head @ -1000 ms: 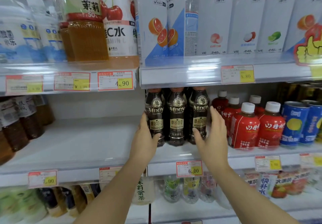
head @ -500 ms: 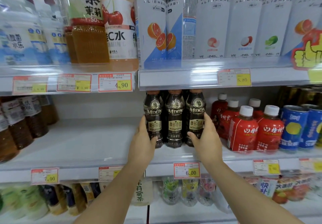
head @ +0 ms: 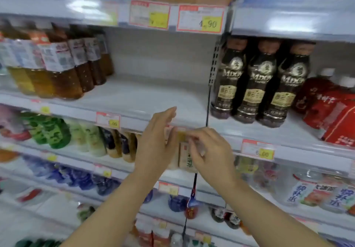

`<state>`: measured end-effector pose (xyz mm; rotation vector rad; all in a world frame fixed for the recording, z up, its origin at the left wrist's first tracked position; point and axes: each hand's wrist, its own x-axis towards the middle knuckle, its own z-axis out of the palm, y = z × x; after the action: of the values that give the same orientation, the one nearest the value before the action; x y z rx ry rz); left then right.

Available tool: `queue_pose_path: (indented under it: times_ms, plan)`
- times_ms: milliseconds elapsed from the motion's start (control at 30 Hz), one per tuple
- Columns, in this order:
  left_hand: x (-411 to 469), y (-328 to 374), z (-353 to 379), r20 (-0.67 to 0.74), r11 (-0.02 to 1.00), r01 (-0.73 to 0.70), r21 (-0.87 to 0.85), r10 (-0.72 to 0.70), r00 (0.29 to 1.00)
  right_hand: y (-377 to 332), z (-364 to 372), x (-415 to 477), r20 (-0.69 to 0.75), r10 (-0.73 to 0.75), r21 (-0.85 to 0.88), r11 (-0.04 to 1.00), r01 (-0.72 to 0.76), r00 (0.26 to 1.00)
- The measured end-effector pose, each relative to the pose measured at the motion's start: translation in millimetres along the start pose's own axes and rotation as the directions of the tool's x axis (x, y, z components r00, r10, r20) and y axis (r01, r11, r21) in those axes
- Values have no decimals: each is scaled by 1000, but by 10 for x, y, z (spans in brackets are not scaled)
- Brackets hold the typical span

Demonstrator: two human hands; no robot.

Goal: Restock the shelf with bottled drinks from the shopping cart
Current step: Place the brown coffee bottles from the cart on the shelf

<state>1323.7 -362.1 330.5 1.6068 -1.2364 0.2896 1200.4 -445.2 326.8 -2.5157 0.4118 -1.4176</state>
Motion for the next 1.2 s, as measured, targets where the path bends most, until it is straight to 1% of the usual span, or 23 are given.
queue_pose_path:
  times_ms: [67, 133, 167, 233, 300, 367, 400, 467, 500, 533, 567, 600, 667, 733, 800, 833, 867, 900, 967, 1000, 1033, 1133, 1200]
  plan:
    - [-380, -351, -354, -54, 992, 99, 77, -95, 994, -191, 400, -128, 148, -20, 59, 998, 11, 989]
    - [-819, -720, -683, -94, 949, 280, 144, -268, 959, -377, 845, -288, 330, -4, 95, 995, -29, 944]
    - [-1061, -902, -835, -113, 911, 380, 162, -365, 924, -471, 1076, -373, 439, 7, 102, 993, -58, 898]
    - [-1568, -1243, -1113, -145, 808, 552, 206, -533, 834, -660, 1548, -549, 631, 8, 117, 988, -105, 776]
    - [-2089, -1551, -1369, -192, 684, 685, 249, -659, 727, -862, 2020, -742, 755, -14, 132, 983, -131, 656]
    - [-2588, -1832, -1611, -240, 534, 799, 276, -767, 596, -1049, 2495, -969, 843, -29, 131, 980, -152, 537]
    - [-2827, -1971, -1712, -245, 454, 846, 278, -818, 520, -1122, 2730, -1096, 883, -32, 116, 981, -153, 468]
    - [-3249, -2231, -1883, -226, 285, 934, 217, -916, 332, -1228, 3196, -1362, 952, -37, 80, 988, -130, 305]
    - [-3435, -2351, -1949, -210, 206, 956, 207, -945, 250, -1261, 3419, -1494, 974, -37, 64, 992, -112, 224]
    - [-3601, -2469, -2009, -192, 156, 959, 235, -960, 203, -1283, 3629, -1620, 987, -34, 50, 994, -99, 157]
    - [-3747, -2597, -2061, -173, 124, 953, 277, -969, 177, -1299, 3826, -1739, 993, -28, 38, 996, -86, 112]
    - [-3859, -2725, -2100, -152, 101, 950, 296, -977, 151, -1306, 4005, -1851, 996, -22, 28, 997, -66, 86]
    - [-4003, -3002, -2157, -94, 56, 963, 263, -992, 83, -1301, 4330, -2047, 996, -15, 16, 1000, -12, 82]
    - [-4112, -3310, -2187, -67, -19, 979, 202, -998, -6, -1282, 4607, -2212, 997, 1, -1, 1000, 9, 76]
    - [-4232, -3636, -2197, -58, -100, 974, 204, -994, -90, -1252, 4810, -2346, 1000, 29, -29, 1000, -7, 12]
    - [-4295, -3797, -2191, -61, -127, 970, 207, -991, -117, -1236, 4883, -2396, 998, 51, -51, 999, -3, -25]
    - [-4367, -3961, -2160, -71, -149, 969, 199, -988, -137, -1208, 4942, -2463, 997, 69, -69, 997, 20, -42]
    - [-4411, -4084, -2138, -94, -159, 971, 179, -985, -144, -1199, 4950, -2501, 997, 76, -75, 996, 44, -19]
    - [-4478, -4317, -2056, -106, -179, 972, 151, -981, -164, -1186, 4945, -2557, 995, 68, -74, 995, 73, 79]
    - [-4502, -4434, -1999, -108, -202, 970, 138, -976, -188, -1184, 4948, -2578, 991, 66, -76, 994, 84, 116]
    - [-4507, -4528, -1936, -106, -234, 965, 120, -969, -222, -1183, 4944, -2598, 989, 57, -72, 992, 100, 138]
    - [-4494, -4698, -1711, -133, -351, 936, 0, -928, -348, -1182, 4923, -2637, 988, 36, -57, 989, 133, 152]
    - [-4472, -4762, -1544, -168, -393, 918, -52, -903, -396, -1178, 4915, -2655, 987, 32, -55, 988, 145, 157]
